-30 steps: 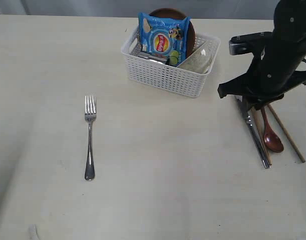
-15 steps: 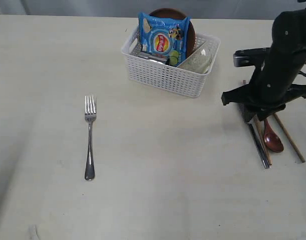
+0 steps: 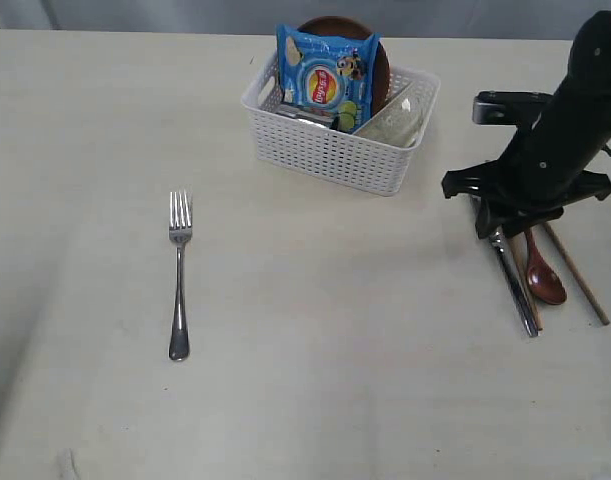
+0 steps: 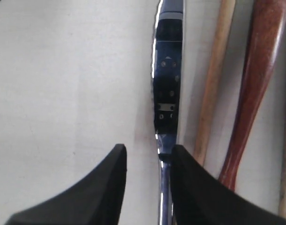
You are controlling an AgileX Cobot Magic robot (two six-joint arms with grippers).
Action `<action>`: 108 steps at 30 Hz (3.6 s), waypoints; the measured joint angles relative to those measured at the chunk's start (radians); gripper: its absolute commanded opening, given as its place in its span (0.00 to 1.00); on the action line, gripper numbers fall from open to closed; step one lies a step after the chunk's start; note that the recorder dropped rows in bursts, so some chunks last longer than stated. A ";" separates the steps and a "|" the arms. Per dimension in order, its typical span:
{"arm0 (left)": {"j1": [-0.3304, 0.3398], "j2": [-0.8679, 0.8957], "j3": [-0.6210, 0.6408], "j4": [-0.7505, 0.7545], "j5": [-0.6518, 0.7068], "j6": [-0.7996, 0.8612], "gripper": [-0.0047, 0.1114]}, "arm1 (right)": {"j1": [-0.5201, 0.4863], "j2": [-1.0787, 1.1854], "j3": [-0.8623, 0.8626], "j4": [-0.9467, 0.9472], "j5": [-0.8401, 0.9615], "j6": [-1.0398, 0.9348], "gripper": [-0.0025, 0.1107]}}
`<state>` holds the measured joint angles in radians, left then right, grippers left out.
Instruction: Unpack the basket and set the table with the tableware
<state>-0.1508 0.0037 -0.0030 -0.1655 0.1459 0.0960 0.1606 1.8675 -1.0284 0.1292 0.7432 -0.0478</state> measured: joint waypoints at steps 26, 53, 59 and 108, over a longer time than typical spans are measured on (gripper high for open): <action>0.000 0.000 0.000 0.000 0.000 0.000 0.04 | -0.002 0.076 -0.007 -0.006 0.019 0.000 0.02; 0.000 0.000 0.000 0.000 0.000 0.000 0.04 | 0.173 -0.089 -0.004 0.021 0.064 0.000 0.02; 0.000 0.000 0.000 0.000 0.000 0.000 0.04 | 0.204 -0.091 -0.004 0.030 0.075 0.030 0.04; 0.000 0.000 0.000 0.000 0.000 0.000 0.04 | 0.323 0.075 0.000 -0.150 -0.015 0.394 0.02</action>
<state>-0.1508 0.0037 -0.0030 -0.1655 0.1459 0.0960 0.4838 1.9429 -1.0288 -0.0203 0.7285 0.3466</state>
